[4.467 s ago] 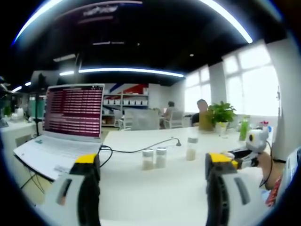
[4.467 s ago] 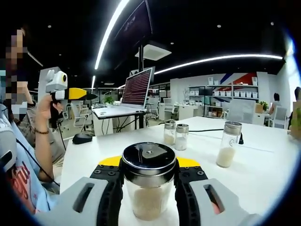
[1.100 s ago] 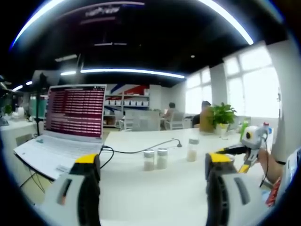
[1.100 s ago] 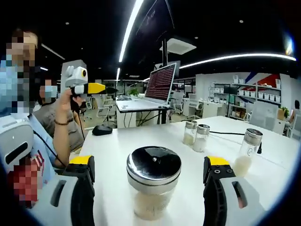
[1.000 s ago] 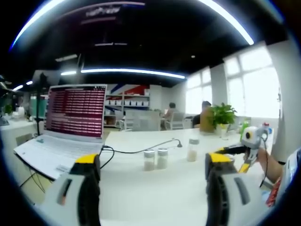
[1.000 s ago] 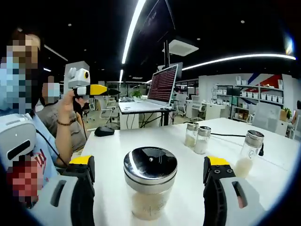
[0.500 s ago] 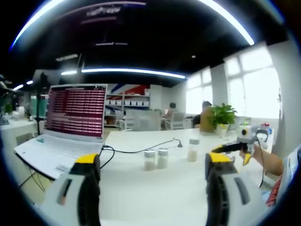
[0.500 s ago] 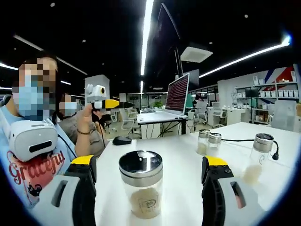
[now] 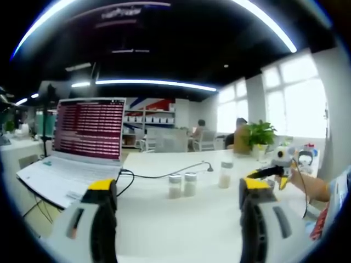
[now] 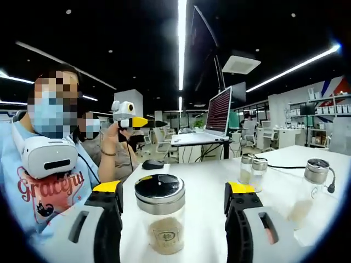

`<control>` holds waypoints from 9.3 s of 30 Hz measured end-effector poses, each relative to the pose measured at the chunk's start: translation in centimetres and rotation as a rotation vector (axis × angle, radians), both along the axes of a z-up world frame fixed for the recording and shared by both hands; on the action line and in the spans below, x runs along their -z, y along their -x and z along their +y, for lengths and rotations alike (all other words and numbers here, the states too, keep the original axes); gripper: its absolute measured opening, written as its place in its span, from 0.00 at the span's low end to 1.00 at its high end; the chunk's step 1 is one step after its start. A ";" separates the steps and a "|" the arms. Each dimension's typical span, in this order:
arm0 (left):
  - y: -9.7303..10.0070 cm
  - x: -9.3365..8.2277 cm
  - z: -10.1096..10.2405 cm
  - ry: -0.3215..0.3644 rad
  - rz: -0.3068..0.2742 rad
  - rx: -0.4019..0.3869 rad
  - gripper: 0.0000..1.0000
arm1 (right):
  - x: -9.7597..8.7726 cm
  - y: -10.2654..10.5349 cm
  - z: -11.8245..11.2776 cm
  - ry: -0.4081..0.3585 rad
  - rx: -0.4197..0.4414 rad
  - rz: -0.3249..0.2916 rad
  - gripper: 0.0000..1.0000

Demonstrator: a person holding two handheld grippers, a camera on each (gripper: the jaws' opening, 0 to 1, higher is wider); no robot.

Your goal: Rotate the seasoning bottle until the label or dispensing opening points toward the visible target arrow and the bottle remains upright within the marked orientation range

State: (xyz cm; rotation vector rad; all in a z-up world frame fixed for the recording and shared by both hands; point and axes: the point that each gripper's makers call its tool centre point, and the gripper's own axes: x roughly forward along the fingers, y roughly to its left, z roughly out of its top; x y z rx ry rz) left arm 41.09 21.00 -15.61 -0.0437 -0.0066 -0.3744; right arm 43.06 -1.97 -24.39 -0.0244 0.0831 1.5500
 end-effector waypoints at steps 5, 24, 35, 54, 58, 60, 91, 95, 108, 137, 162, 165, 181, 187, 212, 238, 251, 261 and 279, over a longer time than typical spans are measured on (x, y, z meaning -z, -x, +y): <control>-0.1 0.0 0.0 0.004 0.001 -0.002 0.98 | -0.1 1.2 0.8 -0.019 -0.065 -0.010 0.62; -0.2 0.0 -0.3 -0.001 0.003 0.006 0.98 | 0.9 2.4 2.1 0.020 -0.135 -0.046 0.42; 0.0 -0.1 -0.2 -0.002 0.002 0.005 0.98 | 0.7 2.0 2.0 0.029 -0.103 -0.046 0.41; -0.1 0.0 -0.2 -0.002 0.003 0.004 0.98 | 0.8 1.5 1.9 0.037 -0.049 -0.018 0.41; -0.2 0.0 -0.3 -0.003 0.004 0.007 0.98 | 0.8 1.4 1.9 0.042 -0.034 -0.010 0.41; -0.2 0.1 -0.3 -0.004 0.005 0.009 0.98 | 0.8 1.3 1.9 0.046 -0.027 -0.009 0.41; -0.2 -0.2 0.0 0.000 0.001 0.004 0.98 | 0.9 -0.3 1.6 0.098 0.152 -0.021 0.41; -0.4 -0.1 -0.1 -0.002 0.002 0.004 0.98 | 1.0 -0.4 1.6 0.101 0.175 -0.020 0.41; -0.3 0.1 -0.2 -0.002 0.004 0.004 0.98 | 1.1 -0.3 1.8 0.108 0.261 -0.017 0.41; -0.2 0.1 -0.1 -0.003 0.006 0.007 0.98 | 1.2 -0.9 1.8 0.095 0.454 -0.020 0.41; -0.3 0.1 -0.3 -0.006 0.007 0.009 0.98 | 1.0 -1.6 1.5 0.053 0.602 -0.039 0.41; -0.3 0.1 -0.4 -0.007 0.006 0.009 0.98 | 1.0 -1.6 1.4 0.050 0.614 -0.040 0.41; -0.1 0.0 -0.5 -0.005 0.001 0.010 0.98 | 1.0 -1.8 1.2 0.021 0.691 -0.048 0.41; -0.2 0.1 -0.4 -0.003 0.005 0.007 0.98 | 1.1 -1.8 1.2 0.029 0.715 -0.044 0.41; -0.3 0.1 -0.3 -0.007 0.006 0.012 0.98 | 1.7 -2.2 1.0 0.059 0.833 -0.043 0.41; -0.1 0.0 -0.7 -0.014 0.005 0.014 0.98 | 2.0 -2.5 0.8 0.084 0.944 -0.067 0.42; -0.1 0.0 -0.8 -0.015 0.004 0.012 0.98 | 0.9 -2.2 0.5 0.045 0.899 -0.059 0.85; -0.3 0.0 -0.5 -0.009 0.005 0.008 0.98 | 1.1 -1.5 1.0 0.112 0.792 -0.056 0.93; -0.2 0.3 -0.9 -0.008 0.014 0.017 0.98 | -4.5 -0.5 0.3 -0.003 0.557 -0.106 0.99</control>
